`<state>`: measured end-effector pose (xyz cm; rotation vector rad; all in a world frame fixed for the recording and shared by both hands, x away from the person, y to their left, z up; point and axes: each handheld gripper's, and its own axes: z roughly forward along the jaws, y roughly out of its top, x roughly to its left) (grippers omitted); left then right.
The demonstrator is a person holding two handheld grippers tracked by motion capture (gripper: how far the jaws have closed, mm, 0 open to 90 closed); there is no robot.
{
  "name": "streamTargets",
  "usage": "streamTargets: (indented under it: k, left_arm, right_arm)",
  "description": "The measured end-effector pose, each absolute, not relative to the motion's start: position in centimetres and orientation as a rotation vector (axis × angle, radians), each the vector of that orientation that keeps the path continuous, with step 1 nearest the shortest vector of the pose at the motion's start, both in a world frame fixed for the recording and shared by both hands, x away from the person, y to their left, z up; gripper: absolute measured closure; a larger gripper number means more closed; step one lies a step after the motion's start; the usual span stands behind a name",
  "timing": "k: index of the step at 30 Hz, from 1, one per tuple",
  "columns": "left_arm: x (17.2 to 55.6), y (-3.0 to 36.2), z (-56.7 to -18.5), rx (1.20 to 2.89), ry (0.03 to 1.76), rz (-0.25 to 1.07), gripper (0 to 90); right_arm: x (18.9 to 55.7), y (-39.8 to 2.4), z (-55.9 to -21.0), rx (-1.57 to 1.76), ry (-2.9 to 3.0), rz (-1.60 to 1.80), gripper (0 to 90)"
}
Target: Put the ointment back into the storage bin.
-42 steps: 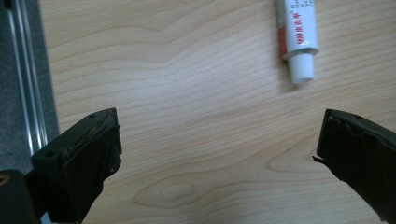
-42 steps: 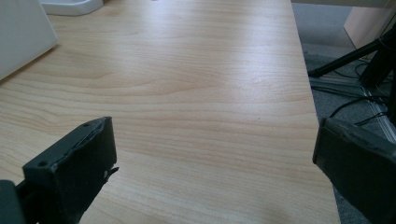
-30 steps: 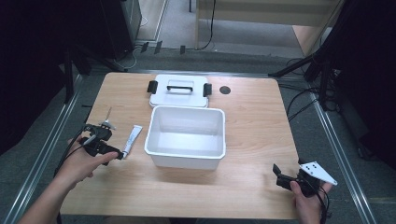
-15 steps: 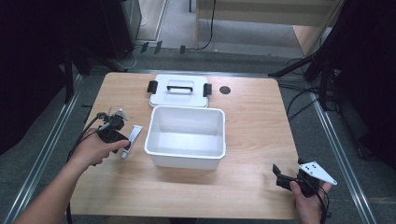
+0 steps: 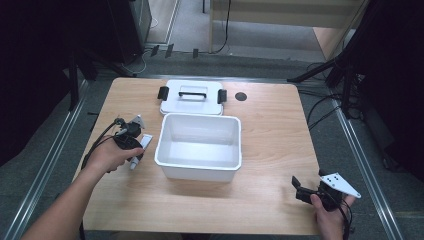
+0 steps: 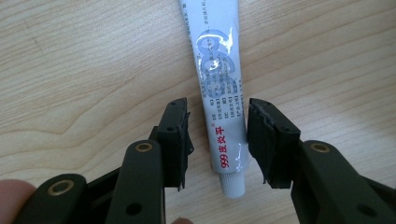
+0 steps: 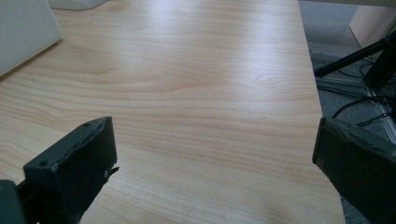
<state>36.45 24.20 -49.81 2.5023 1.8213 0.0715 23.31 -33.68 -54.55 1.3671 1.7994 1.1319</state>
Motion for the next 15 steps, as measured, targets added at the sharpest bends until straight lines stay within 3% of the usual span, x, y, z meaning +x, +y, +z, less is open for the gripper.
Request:
streamTargets:
  k: [15]
  left_arm:
    - [36.81, 23.16, -50.68, 2.591, 1.818, 0.122, 71.7]
  right_arm:
    - [23.37, -33.67, -54.57, 1.356, 1.808, 1.130, 0.0]
